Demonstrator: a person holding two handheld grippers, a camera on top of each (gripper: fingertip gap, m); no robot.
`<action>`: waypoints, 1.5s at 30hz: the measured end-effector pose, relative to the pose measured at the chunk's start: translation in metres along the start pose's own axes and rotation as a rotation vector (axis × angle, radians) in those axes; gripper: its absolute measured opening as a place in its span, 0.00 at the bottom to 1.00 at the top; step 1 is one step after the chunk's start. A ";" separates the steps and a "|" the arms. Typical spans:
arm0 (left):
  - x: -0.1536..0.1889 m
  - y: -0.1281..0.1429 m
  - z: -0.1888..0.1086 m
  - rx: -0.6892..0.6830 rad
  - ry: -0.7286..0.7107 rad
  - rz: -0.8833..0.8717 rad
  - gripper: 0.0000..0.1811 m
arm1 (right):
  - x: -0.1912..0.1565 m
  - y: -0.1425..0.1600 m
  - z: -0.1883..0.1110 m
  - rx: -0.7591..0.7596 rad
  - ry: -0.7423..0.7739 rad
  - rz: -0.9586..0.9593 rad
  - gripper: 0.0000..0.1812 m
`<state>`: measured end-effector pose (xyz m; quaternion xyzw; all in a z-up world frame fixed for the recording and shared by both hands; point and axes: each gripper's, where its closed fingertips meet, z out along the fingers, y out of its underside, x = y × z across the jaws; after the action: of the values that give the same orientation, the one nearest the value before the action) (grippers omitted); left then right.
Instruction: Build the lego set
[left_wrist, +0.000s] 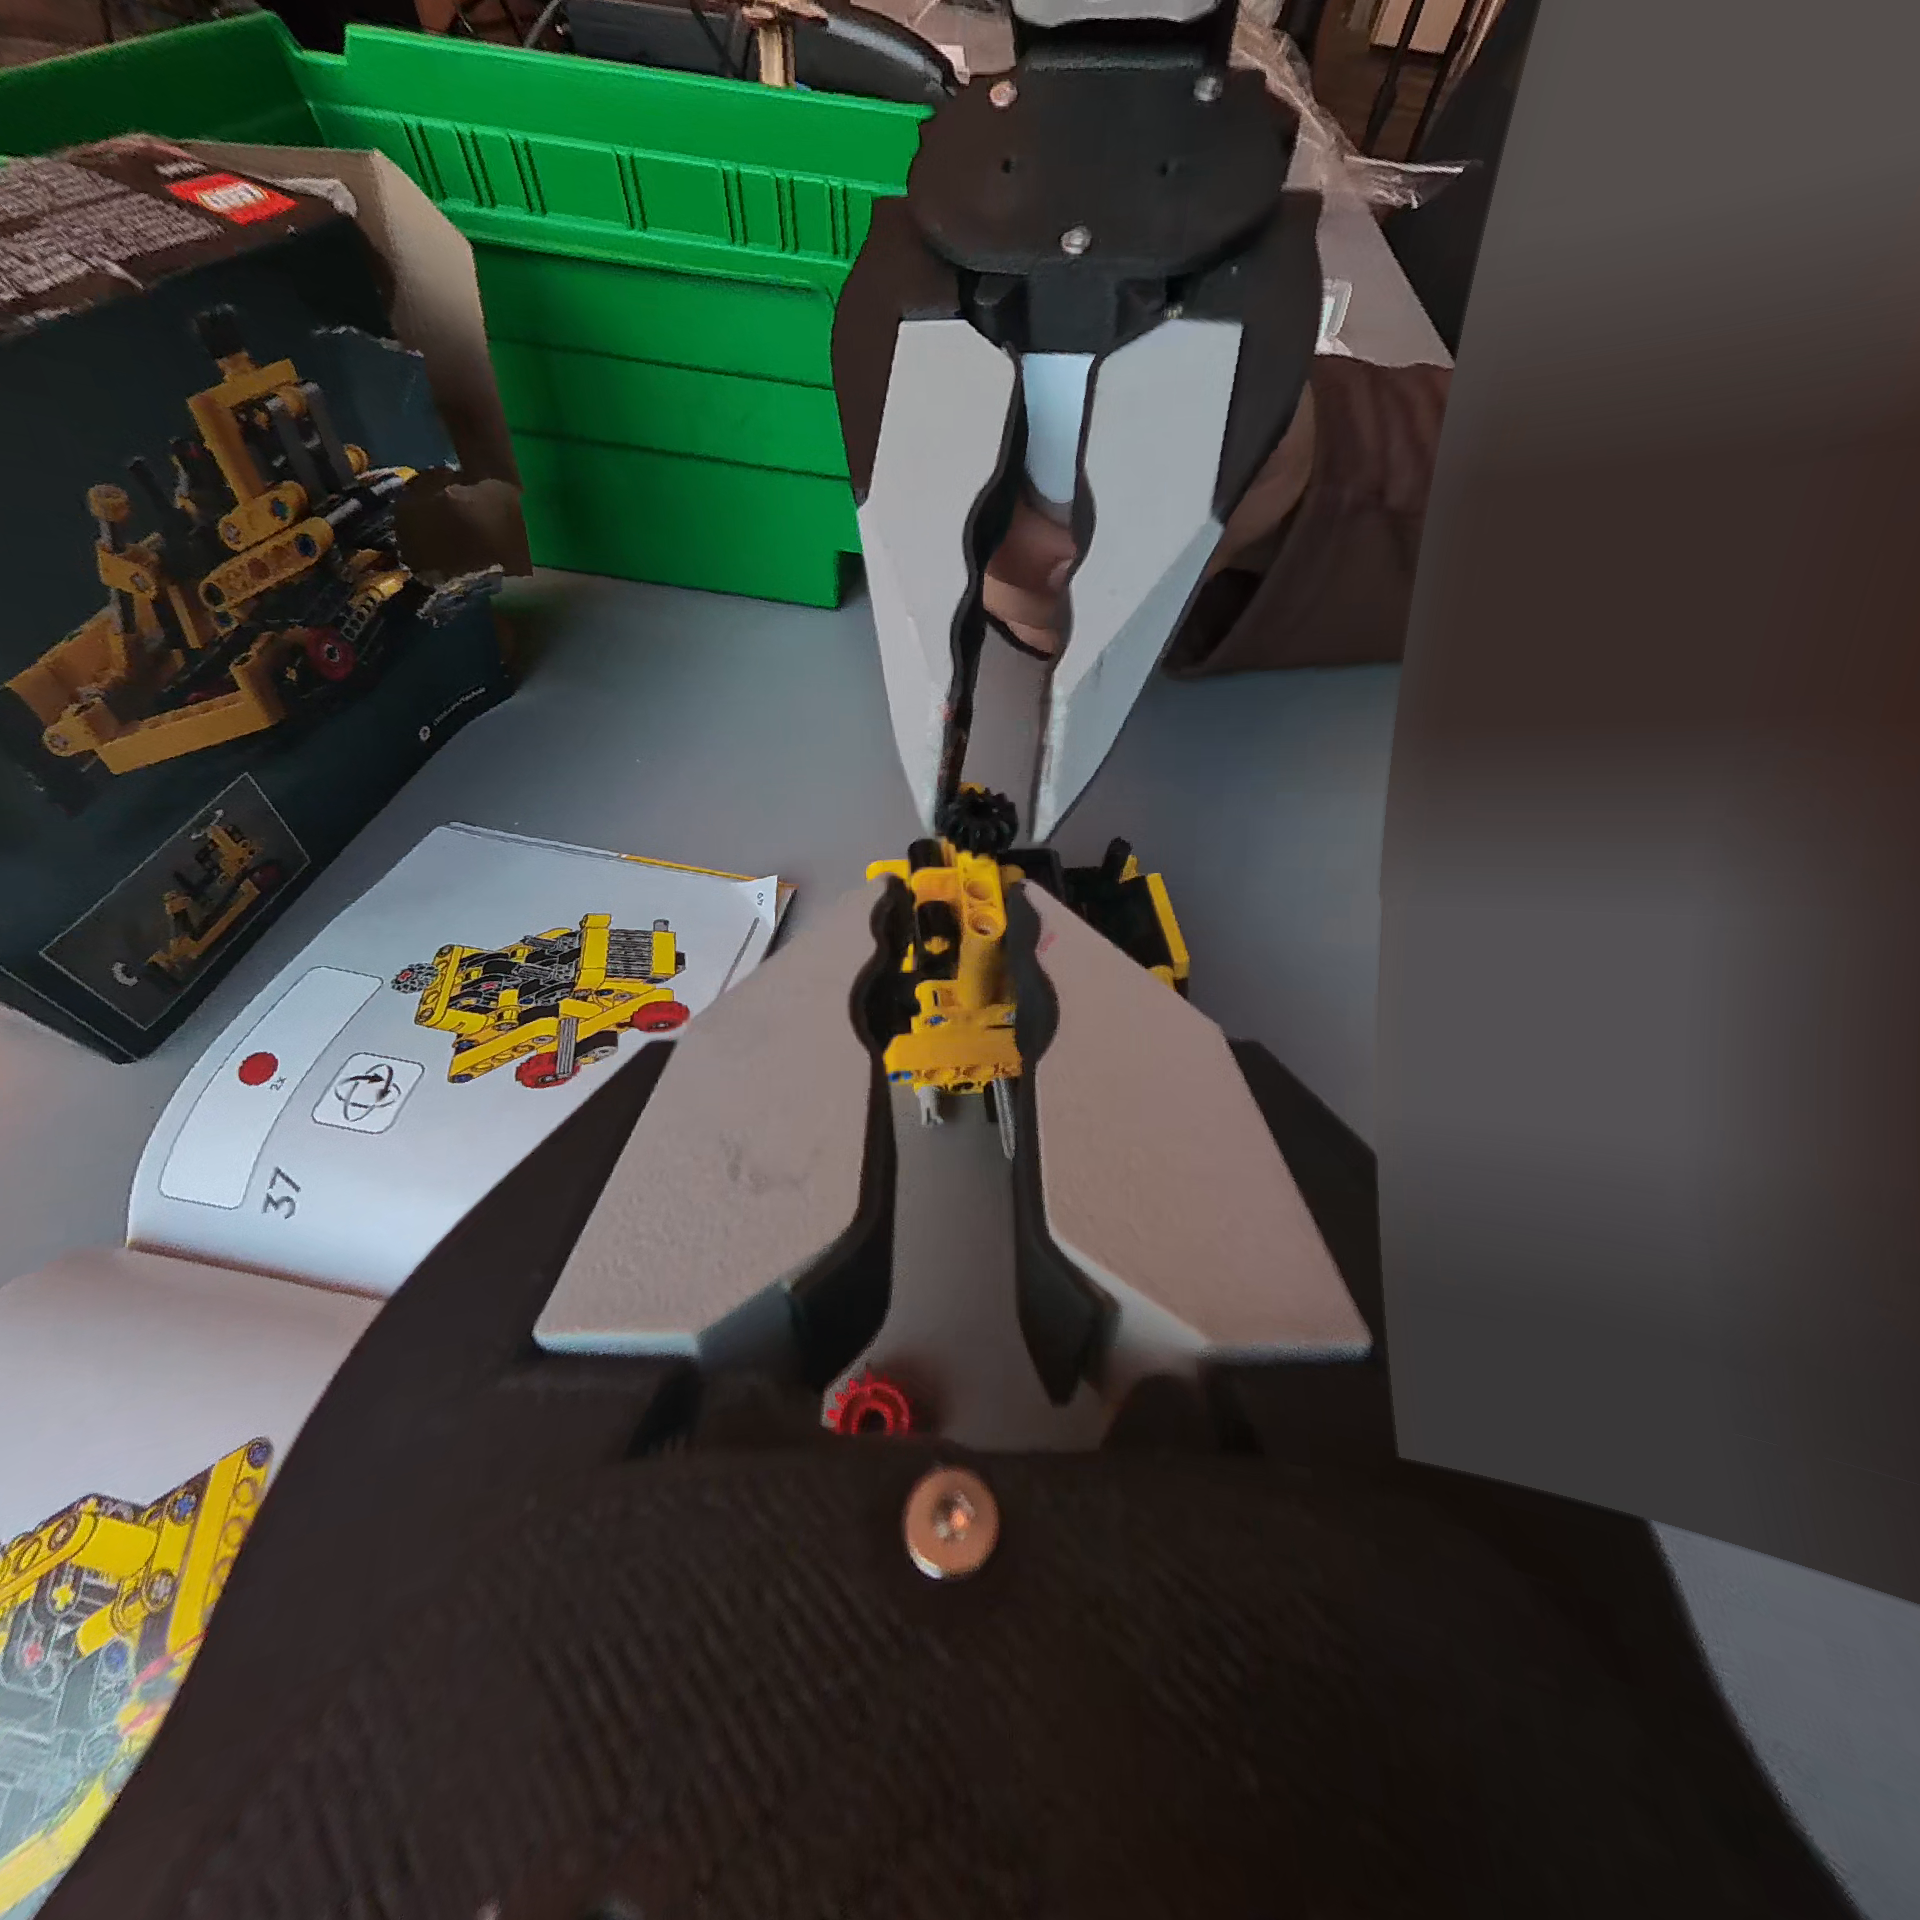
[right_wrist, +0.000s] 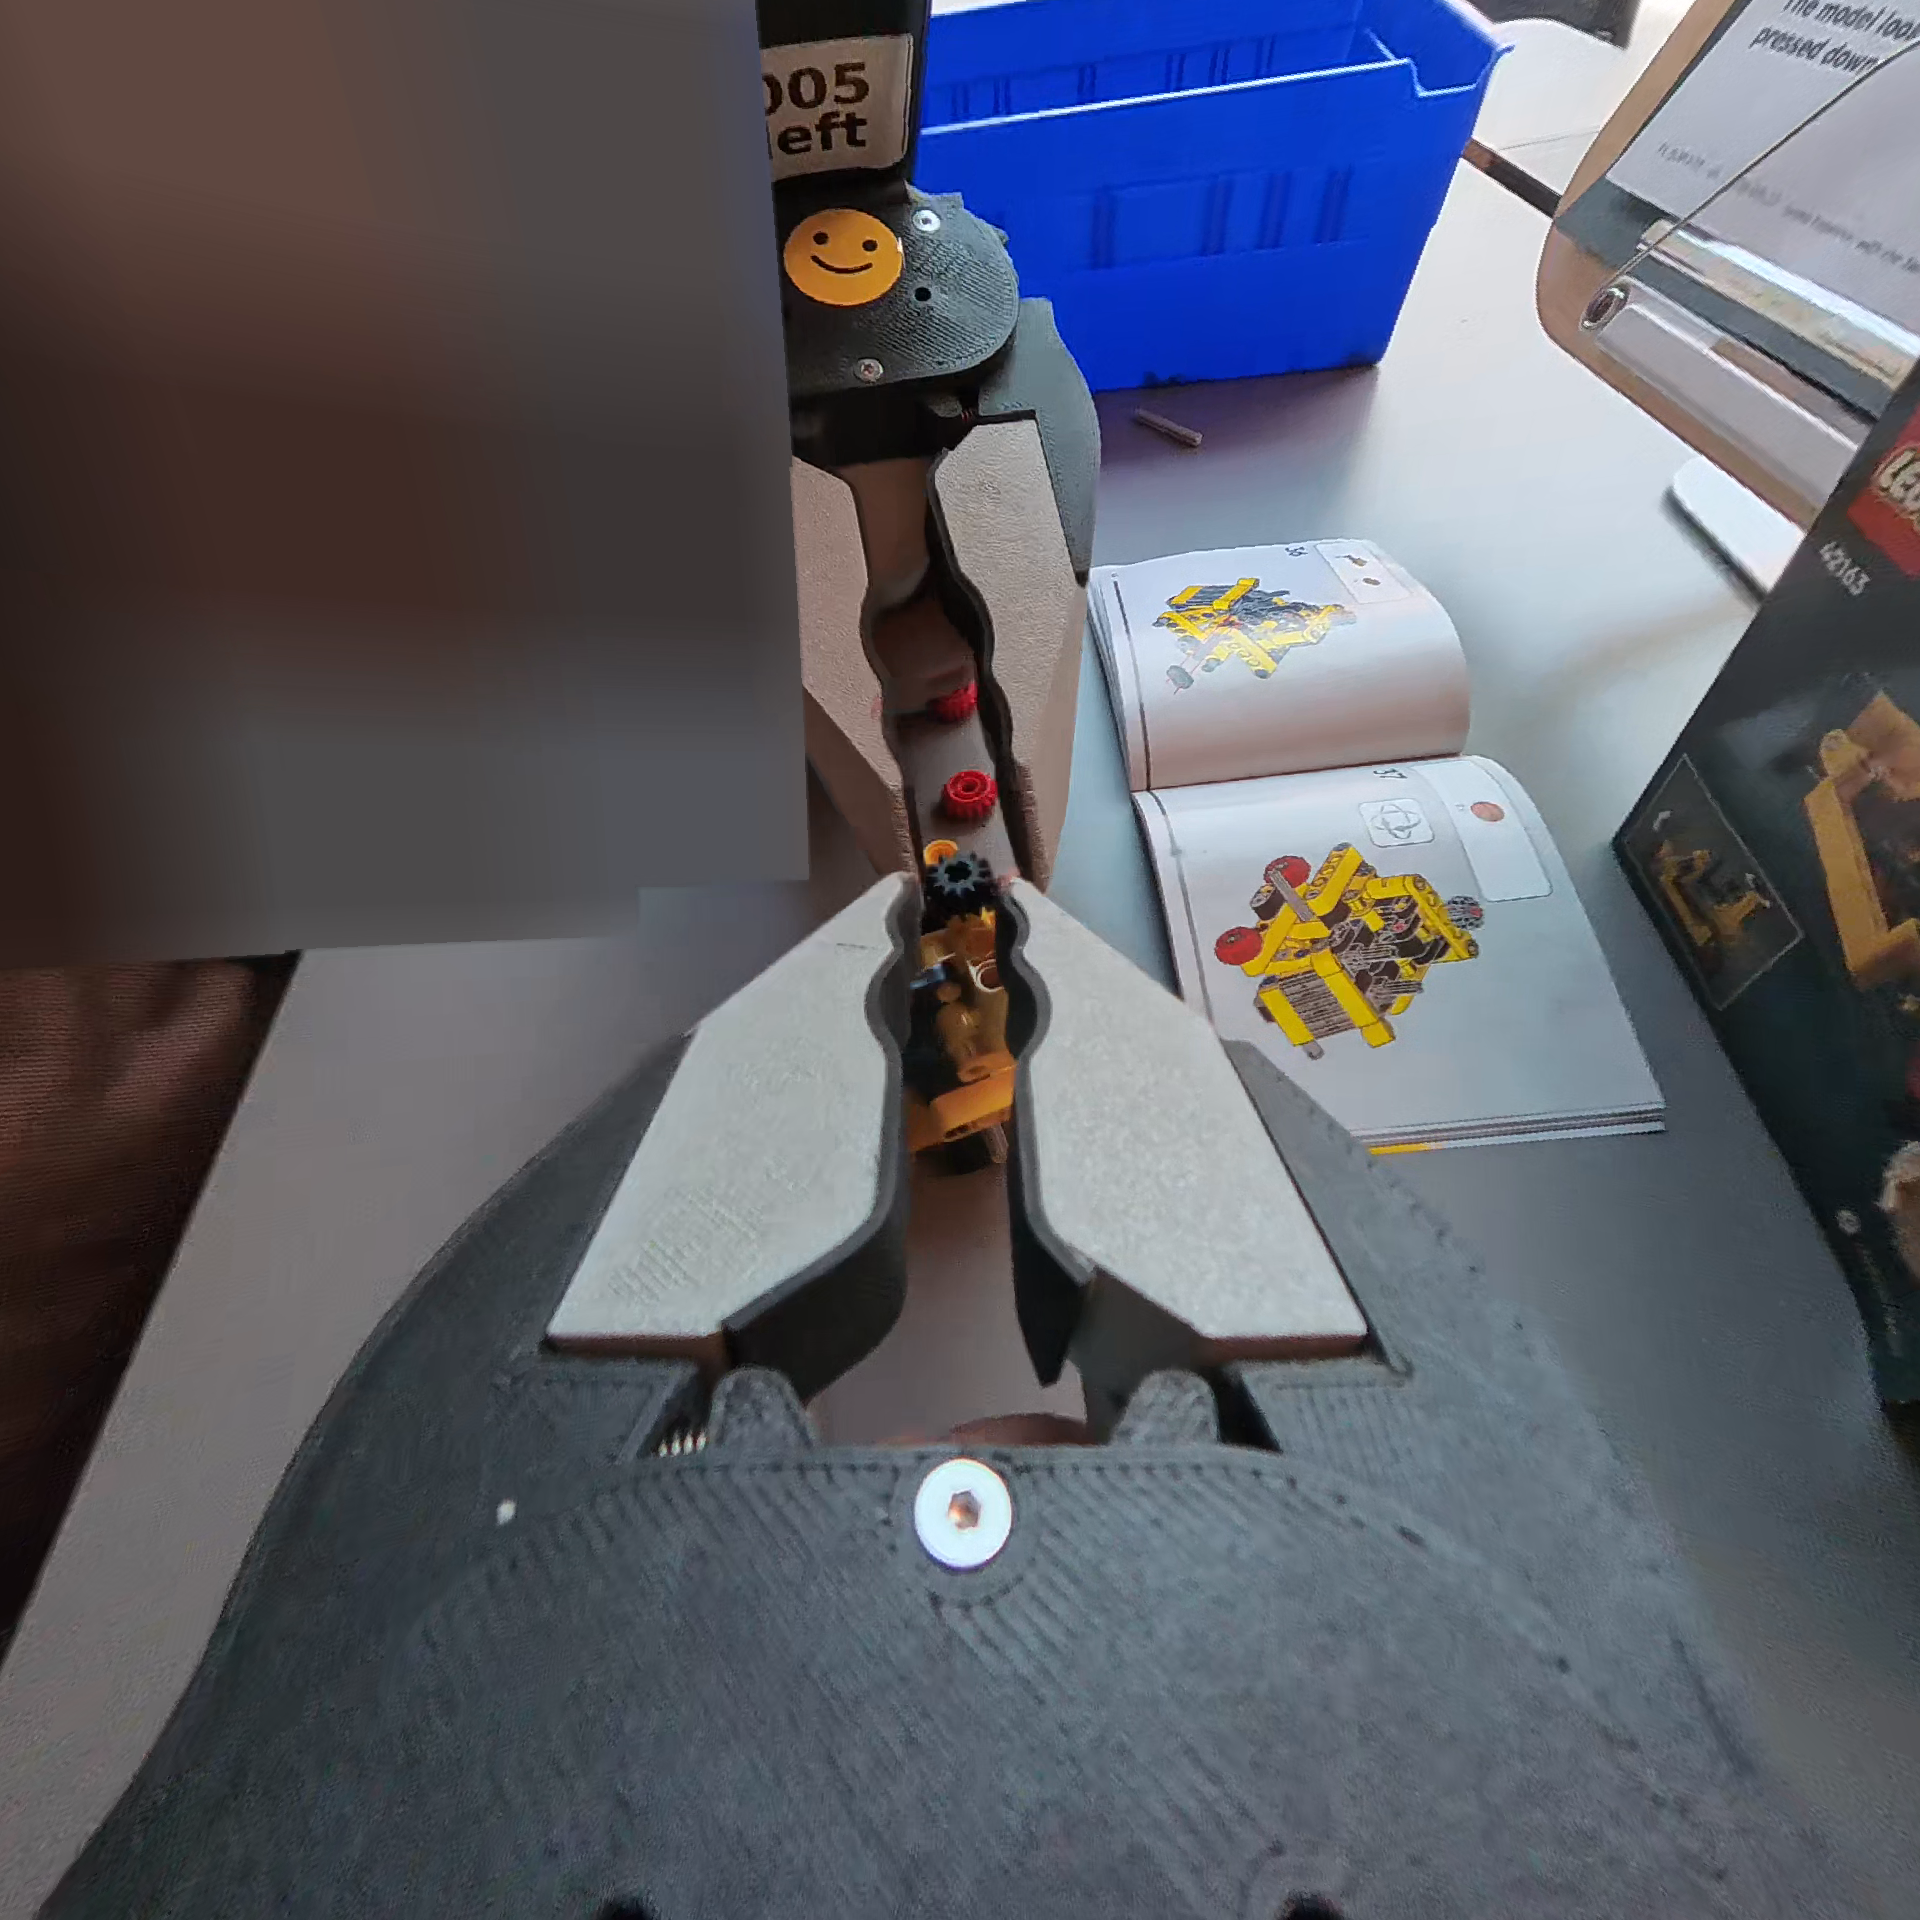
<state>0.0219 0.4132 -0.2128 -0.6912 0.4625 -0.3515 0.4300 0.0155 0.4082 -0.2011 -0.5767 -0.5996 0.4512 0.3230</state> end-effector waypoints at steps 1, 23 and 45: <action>0.001 0.001 0.000 -0.004 0.013 -0.012 0.07 | -0.001 -0.001 -0.001 0.014 -0.015 0.025 0.09; -0.008 0.001 -0.002 -0.042 0.163 -0.146 0.03 | 0.017 -0.003 -0.006 0.093 0.241 0.167 0.07; -0.017 -0.001 0.002 -0.061 0.253 -0.238 0.03 | 0.026 -0.006 -0.004 0.121 0.249 0.219 0.05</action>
<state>0.0182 0.4302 -0.2144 -0.7040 0.4381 -0.4701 0.3025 0.0134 0.4352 -0.1976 -0.6695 -0.4603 0.4439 0.3780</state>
